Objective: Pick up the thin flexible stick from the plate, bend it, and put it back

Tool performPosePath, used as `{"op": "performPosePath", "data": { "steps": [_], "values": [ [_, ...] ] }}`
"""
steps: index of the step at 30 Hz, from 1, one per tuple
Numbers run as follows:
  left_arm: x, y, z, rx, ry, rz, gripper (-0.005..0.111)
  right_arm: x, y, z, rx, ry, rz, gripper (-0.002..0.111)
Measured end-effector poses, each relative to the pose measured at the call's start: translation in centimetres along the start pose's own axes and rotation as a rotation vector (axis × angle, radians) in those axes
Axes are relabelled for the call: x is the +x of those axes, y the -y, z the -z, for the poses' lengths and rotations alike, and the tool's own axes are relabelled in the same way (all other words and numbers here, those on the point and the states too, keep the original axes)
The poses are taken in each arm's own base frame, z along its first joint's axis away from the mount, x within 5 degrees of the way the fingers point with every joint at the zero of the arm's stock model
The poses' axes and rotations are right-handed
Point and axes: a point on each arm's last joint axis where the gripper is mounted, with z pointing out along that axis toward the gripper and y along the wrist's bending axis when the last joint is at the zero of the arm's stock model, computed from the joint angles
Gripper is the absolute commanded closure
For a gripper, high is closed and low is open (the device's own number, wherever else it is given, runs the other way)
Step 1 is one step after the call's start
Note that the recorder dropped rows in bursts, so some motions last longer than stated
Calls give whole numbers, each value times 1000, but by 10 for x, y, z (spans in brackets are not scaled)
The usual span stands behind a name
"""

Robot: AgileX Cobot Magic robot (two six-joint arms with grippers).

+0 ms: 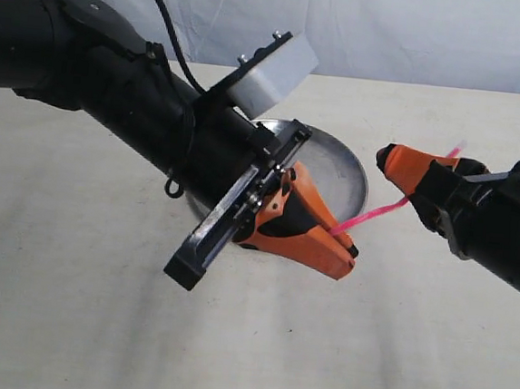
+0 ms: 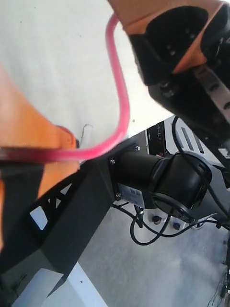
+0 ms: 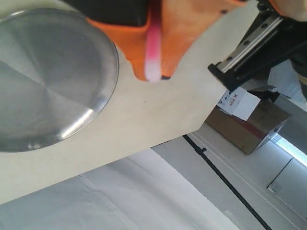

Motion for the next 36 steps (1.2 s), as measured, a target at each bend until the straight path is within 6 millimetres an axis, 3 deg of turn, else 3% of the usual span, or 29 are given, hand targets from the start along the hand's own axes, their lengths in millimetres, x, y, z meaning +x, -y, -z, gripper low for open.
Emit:
{"op": "performPosePath", "data": {
  "steps": [14,20,26,36],
  "values": [
    [-1,0,1,-10,1,-4,107,2,0,0,-2,-21,14,109],
    [-6,3,7,-19,4,-25,107,-6,-8,-7,-21,-34,31,109],
    [-12,5,28,-91,-15,-39,107,-10,-10,-23,-41,-47,20,109],
    [-9,7,30,-87,-68,-31,107,-16,-15,-58,-82,-106,48,109]
  ]
}}
